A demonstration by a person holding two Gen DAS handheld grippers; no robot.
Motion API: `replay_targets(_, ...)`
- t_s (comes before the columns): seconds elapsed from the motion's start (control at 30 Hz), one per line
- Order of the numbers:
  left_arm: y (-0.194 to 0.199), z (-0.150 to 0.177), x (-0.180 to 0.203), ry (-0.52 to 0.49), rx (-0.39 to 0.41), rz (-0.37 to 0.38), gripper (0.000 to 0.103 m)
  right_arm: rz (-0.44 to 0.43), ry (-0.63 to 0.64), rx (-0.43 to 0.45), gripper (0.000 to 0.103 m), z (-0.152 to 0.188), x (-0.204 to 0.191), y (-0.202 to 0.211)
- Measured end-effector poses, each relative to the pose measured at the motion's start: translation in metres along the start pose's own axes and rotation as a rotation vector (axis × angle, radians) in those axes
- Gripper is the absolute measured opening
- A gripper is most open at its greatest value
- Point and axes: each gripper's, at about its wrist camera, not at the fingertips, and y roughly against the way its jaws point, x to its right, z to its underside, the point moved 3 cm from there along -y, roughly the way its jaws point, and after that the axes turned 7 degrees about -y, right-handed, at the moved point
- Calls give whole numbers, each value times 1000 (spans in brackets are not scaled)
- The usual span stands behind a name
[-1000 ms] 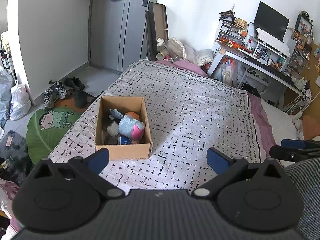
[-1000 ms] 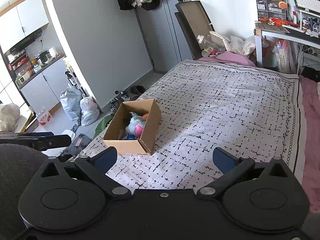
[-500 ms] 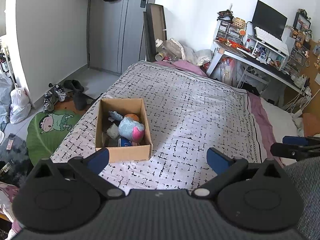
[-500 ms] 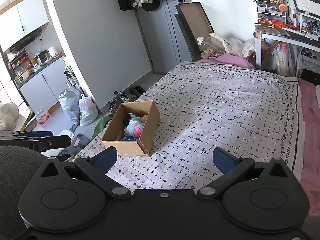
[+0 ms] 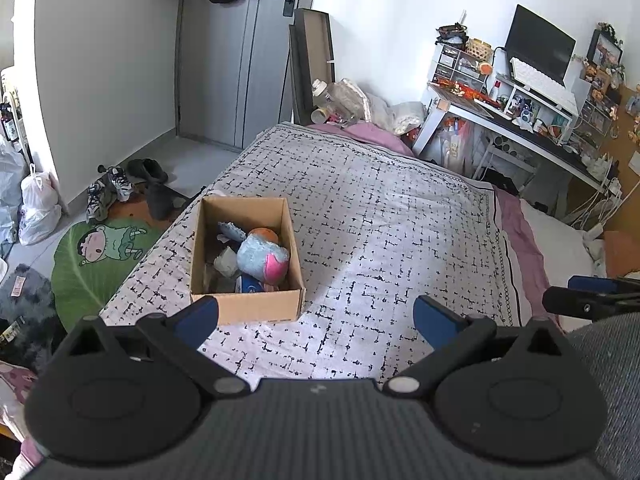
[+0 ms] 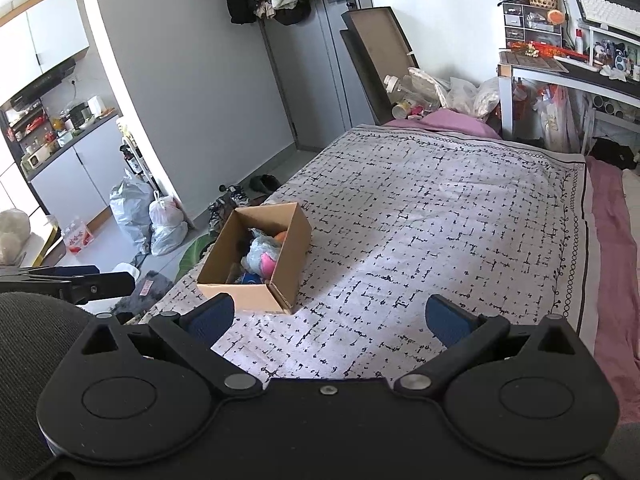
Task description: Organize soft objects
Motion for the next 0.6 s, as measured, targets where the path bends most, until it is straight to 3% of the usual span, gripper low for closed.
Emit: replay_targets(0.6, -1, 0, -12, 14, 20, -14, 103, 16, 5, -12, 103, 2, -3, -9)
